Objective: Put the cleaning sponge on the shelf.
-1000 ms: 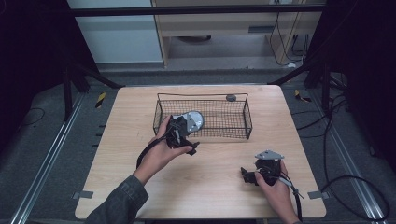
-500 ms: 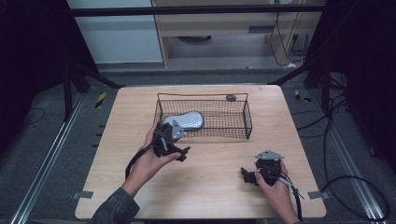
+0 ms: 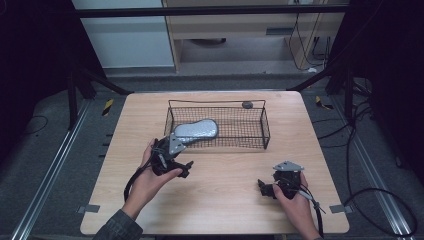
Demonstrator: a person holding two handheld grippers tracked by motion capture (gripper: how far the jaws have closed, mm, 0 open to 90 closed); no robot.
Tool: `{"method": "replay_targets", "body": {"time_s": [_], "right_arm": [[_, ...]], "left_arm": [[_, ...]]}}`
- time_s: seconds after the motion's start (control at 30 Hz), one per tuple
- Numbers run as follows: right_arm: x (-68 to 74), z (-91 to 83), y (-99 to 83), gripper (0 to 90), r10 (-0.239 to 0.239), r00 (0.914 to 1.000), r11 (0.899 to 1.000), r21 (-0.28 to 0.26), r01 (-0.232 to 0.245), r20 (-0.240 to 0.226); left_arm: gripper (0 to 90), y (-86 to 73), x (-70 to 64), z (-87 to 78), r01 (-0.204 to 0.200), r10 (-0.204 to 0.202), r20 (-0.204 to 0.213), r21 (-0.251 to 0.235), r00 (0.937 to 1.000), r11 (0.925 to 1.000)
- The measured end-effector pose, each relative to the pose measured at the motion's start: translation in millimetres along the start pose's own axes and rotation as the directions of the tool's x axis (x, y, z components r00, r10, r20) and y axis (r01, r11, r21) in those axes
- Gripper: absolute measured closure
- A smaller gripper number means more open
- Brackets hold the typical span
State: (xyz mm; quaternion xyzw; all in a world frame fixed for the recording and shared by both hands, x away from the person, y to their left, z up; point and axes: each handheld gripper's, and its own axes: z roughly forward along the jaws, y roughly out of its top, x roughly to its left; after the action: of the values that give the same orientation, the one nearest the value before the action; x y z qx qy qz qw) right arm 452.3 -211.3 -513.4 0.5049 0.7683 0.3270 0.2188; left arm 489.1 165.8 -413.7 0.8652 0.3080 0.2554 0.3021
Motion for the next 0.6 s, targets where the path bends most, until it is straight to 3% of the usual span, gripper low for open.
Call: {"method": "replay_targets", "body": {"time_s": [0.33, 0.6], "right_arm": [[0.0, 0.0, 0.0, 0.7, 0.0, 1.0, 1.0, 0.0, 0.0, 0.0], [0.2, -0.1, -0.1, 0.7, -0.003, 1.0, 1.0, 0.0, 0.003, -0.003]], "left_arm": [[4.0, -34.3, 16.3, -7.0, 0.074, -0.074, -0.022, 0.008, 0.997, 0.9972], [4.0, -61.2, 30.6, -3.6, 0.133, -0.131, -0.046, 0.038, 0.9903, 0.9904]]}}
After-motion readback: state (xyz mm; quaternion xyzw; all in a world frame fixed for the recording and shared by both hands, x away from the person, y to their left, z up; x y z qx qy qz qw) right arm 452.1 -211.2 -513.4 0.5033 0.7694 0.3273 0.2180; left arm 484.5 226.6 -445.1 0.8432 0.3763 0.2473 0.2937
